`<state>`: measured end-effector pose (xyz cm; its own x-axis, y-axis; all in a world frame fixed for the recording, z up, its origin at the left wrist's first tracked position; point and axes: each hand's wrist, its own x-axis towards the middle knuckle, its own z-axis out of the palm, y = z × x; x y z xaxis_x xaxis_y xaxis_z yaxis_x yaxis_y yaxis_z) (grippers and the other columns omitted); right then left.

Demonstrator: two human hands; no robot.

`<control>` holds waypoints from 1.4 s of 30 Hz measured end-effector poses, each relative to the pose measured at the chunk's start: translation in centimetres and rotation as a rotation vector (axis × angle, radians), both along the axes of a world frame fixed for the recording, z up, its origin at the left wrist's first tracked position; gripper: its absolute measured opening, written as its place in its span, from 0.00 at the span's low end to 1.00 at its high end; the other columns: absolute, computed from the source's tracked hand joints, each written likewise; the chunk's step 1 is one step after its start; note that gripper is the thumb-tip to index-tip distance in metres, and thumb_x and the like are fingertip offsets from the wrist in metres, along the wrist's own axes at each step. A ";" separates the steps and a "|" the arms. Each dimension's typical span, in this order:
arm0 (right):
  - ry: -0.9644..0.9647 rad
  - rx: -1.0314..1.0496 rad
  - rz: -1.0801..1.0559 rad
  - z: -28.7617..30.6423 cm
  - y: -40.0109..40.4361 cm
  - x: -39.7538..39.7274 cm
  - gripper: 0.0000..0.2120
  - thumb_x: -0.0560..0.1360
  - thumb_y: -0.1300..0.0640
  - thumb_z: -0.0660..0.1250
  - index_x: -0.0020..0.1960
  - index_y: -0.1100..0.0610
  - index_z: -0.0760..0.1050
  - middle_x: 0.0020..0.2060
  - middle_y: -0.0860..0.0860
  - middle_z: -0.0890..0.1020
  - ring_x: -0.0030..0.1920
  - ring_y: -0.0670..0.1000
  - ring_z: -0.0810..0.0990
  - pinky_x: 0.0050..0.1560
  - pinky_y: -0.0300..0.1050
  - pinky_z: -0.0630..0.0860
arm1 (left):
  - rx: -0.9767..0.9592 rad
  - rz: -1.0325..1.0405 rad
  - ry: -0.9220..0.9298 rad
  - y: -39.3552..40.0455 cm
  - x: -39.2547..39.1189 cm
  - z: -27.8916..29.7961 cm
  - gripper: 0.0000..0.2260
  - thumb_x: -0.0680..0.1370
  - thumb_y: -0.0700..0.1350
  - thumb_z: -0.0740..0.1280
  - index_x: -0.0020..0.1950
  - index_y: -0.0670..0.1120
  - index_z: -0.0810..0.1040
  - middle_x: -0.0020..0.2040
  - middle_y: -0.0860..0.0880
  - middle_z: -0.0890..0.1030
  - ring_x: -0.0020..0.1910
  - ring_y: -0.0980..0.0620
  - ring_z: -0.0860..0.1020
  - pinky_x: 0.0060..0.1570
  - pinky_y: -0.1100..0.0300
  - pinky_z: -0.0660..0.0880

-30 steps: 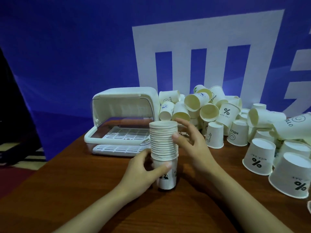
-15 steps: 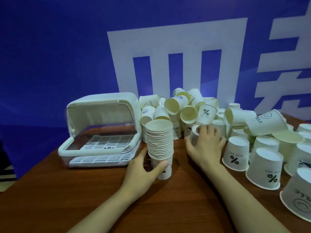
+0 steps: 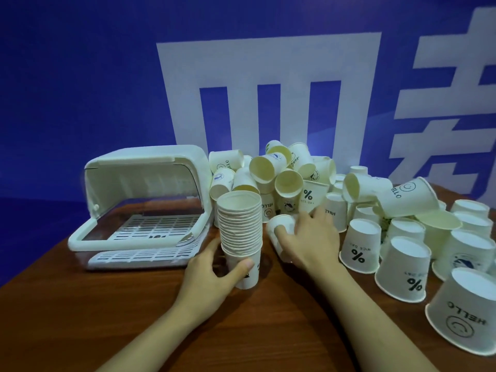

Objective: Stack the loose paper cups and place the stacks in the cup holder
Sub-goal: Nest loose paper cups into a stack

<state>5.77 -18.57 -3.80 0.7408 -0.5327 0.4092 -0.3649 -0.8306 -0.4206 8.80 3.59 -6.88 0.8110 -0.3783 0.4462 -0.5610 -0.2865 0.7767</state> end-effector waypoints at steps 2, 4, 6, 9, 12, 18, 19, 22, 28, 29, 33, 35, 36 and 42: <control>0.070 0.034 -0.019 -0.2 -0.1 0.2 0.32 0.75 0.29 0.58 0.57 0.56 0.79 0.57 0.56 0.77 0.60 0.60 0.74 0.57 0.53 0.73 | -0.011 -0.002 0.015 0.0 0.0 0.0 0.28 0.69 0.69 0.73 0.67 0.64 0.77 0.60 0.70 0.82 0.61 0.68 0.78 0.60 0.65 0.74; 0.098 0.153 0.007 -0.5 -0.4 0.5 0.36 0.72 0.25 0.58 0.55 0.56 0.77 0.51 0.54 0.81 0.54 0.58 0.79 0.49 0.52 0.75 | -0.011 -0.004 0.014 -0.1 -0.1 0.1 0.27 0.69 0.68 0.75 0.66 0.65 0.77 0.60 0.70 0.81 0.62 0.69 0.78 0.59 0.67 0.74; 0.143 0.301 0.062 -0.3 -0.5 0.5 0.36 0.68 0.24 0.60 0.54 0.56 0.75 0.47 0.51 0.81 0.51 0.56 0.81 0.42 0.49 0.72 | -0.012 -0.006 0.023 -0.1 -0.3 0.3 0.24 0.70 0.66 0.77 0.64 0.66 0.76 0.59 0.72 0.81 0.61 0.69 0.78 0.56 0.74 0.72; 0.229 0.340 0.146 0.1 0.0 0.6 0.34 0.58 0.23 0.57 0.40 0.54 0.74 0.40 0.51 0.82 0.44 0.55 0.81 0.37 0.46 0.69 | -0.014 -0.013 0.014 -0.1 -0.2 0.3 0.25 0.70 0.66 0.77 0.65 0.65 0.77 0.59 0.71 0.81 0.61 0.69 0.78 0.55 0.76 0.72; 0.234 0.330 0.180 0.3 0.8 0.5 0.31 0.57 0.25 0.56 0.35 0.53 0.72 0.35 0.50 0.80 0.38 0.53 0.79 0.36 0.45 0.71 | -0.015 -0.019 0.002 -0.1 -0.2 0.2 0.28 0.69 0.67 0.73 0.67 0.62 0.77 0.60 0.69 0.82 0.61 0.68 0.79 0.56 0.75 0.72; -0.481 0.732 0.291 3.2 1.1 -0.7 0.17 0.77 0.39 0.70 0.55 0.52 0.77 0.47 0.45 0.83 0.47 0.44 0.82 0.48 0.42 0.76 | 0.020 -0.018 -0.028 -0.1 -0.3 0.2 0.27 0.72 0.65 0.73 0.70 0.59 0.77 0.62 0.68 0.82 0.63 0.67 0.78 0.60 0.68 0.74; -0.597 0.813 0.358 4.1 1.3 -1.1 0.16 0.79 0.43 0.70 0.57 0.54 0.77 0.46 0.44 0.84 0.44 0.39 0.82 0.45 0.37 0.77 | 0.032 -0.017 -0.033 -0.1 -0.3 0.2 0.26 0.73 0.64 0.74 0.69 0.60 0.77 0.61 0.67 0.82 0.62 0.67 0.78 0.59 0.68 0.75; -0.815 0.962 0.544 6.1 2.1 -2.2 0.16 0.79 0.50 0.70 0.62 0.59 0.76 0.40 0.40 0.86 0.42 0.35 0.83 0.42 0.32 0.78 | 0.084 -0.032 -0.047 -0.4 -0.4 0.1 0.23 0.76 0.59 0.75 0.70 0.61 0.76 0.62 0.67 0.82 0.62 0.68 0.78 0.59 0.69 0.75; -0.736 0.971 0.779 7.1 4.6 -3.1 0.21 0.74 0.48 0.68 0.61 0.61 0.78 0.48 0.47 0.87 0.50 0.44 0.86 0.50 0.38 0.81 | 0.116 -0.106 -0.030 -0.7 -0.4 0.1 0.28 0.75 0.62 0.75 0.73 0.59 0.74 0.63 0.65 0.82 0.65 0.64 0.79 0.63 0.58 0.77; -0.718 0.963 0.793 6.9 4.8 -3.0 0.22 0.73 0.48 0.68 0.61 0.61 0.78 0.49 0.50 0.88 0.50 0.45 0.87 0.49 0.38 0.81 | 0.113 -0.113 -0.026 -0.7 -0.4 0.1 0.29 0.74 0.63 0.75 0.73 0.59 0.74 0.64 0.64 0.82 0.65 0.63 0.79 0.64 0.55 0.77; -0.725 0.967 0.798 6.4 5.1 -2.8 0.21 0.69 0.45 0.71 0.60 0.51 0.74 0.54 0.55 0.87 0.52 0.50 0.87 0.51 0.42 0.82 | 0.122 -0.111 -0.034 -0.6 -0.4 0.1 0.28 0.75 0.62 0.75 0.73 0.58 0.74 0.63 0.62 0.83 0.63 0.61 0.80 0.63 0.51 0.79; -0.719 0.968 0.798 6.3 5.1 -2.6 0.22 0.69 0.43 0.72 0.59 0.49 0.72 0.54 0.55 0.87 0.53 0.51 0.87 0.51 0.43 0.83 | 0.122 -0.104 -0.039 -0.7 -0.4 0.1 0.29 0.74 0.63 0.75 0.73 0.58 0.74 0.63 0.62 0.83 0.63 0.60 0.81 0.63 0.50 0.79; -0.706 0.967 0.797 6.1 5.1 -2.4 0.23 0.70 0.42 0.74 0.60 0.48 0.72 0.54 0.54 0.87 0.53 0.51 0.87 0.52 0.44 0.82 | 0.118 -0.104 -0.038 -0.7 -0.4 0.1 0.29 0.74 0.63 0.75 0.73 0.57 0.74 0.63 0.62 0.83 0.64 0.60 0.81 0.64 0.50 0.79; -0.590 0.881 0.774 4.8 4.6 -1.5 0.35 0.65 0.38 0.78 0.68 0.45 0.69 0.59 0.51 0.85 0.60 0.50 0.84 0.66 0.59 0.78 | 0.111 -0.110 -0.032 -0.7 -0.5 0.2 0.30 0.74 0.63 0.75 0.74 0.57 0.74 0.62 0.61 0.84 0.63 0.60 0.81 0.63 0.49 0.79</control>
